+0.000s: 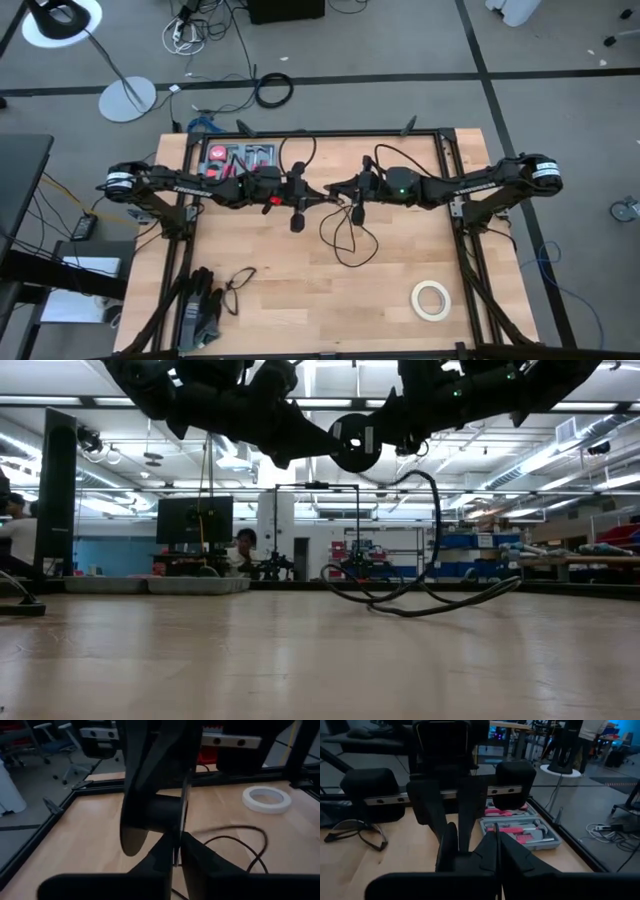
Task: Coil cords
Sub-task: Coil the black wire onto the spool
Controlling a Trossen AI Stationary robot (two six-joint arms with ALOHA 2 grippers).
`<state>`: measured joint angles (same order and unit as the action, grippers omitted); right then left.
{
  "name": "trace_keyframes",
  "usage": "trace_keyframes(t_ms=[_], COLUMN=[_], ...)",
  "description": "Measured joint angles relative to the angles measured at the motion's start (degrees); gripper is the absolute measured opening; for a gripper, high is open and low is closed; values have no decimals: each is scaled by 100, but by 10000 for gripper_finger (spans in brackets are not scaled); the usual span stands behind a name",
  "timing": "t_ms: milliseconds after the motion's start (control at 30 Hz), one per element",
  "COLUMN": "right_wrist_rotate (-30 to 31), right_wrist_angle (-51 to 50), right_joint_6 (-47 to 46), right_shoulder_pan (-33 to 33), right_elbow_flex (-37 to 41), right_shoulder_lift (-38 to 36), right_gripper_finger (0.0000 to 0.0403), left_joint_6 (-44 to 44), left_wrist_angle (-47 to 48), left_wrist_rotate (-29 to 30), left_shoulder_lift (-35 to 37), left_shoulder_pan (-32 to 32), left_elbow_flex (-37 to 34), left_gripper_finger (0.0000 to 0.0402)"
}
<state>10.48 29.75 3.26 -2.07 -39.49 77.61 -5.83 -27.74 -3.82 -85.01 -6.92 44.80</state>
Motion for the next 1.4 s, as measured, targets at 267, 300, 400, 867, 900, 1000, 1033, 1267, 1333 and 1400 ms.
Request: trace_keyframes(t_ms=[267,300,400,867,900,1000,1033,1267,1333,1400], right_wrist_rotate=[94,129,177,318,323,324,324,232,222,214], right_wrist_angle=[-132,-135,-64,2869,2873,2895,2940,2934,2975,2980], right_joint_6=[-6,-24,-153,-169,-165,-50,-23,-56,-56,-32], right_shoulder_pan=[-1,-1,-1,3,3,3,3,3,2,-1], right_elbow_flex=[1,2,11,1263,1266,1266,1266,1264,1264,1264], right_shoulder_lift=[-27,-27,-27,10,10,10,10,10,12,12], right_gripper_finger=[2,2,1,0,0,0,0,0,0,0], left_joint_6=[44,42,23,229,303,415,423,458,458,438], left_wrist_angle=[115,198,450,892,775,163,92,3,50,72], left_wrist_rotate=[198,233,336,405,394,256,241,78,-50,-59], left_shoulder_lift=[129,183,380,683,624,459,408,68,-17,-114], left_shoulder_pan=[-11,-16,-17,35,61,99,106,131,144,158], left_elbow_flex=[9,9,11,17,15,15,20,111,168,262], left_gripper_finger=[88,89,90,90,90,90,90,90,90,90])
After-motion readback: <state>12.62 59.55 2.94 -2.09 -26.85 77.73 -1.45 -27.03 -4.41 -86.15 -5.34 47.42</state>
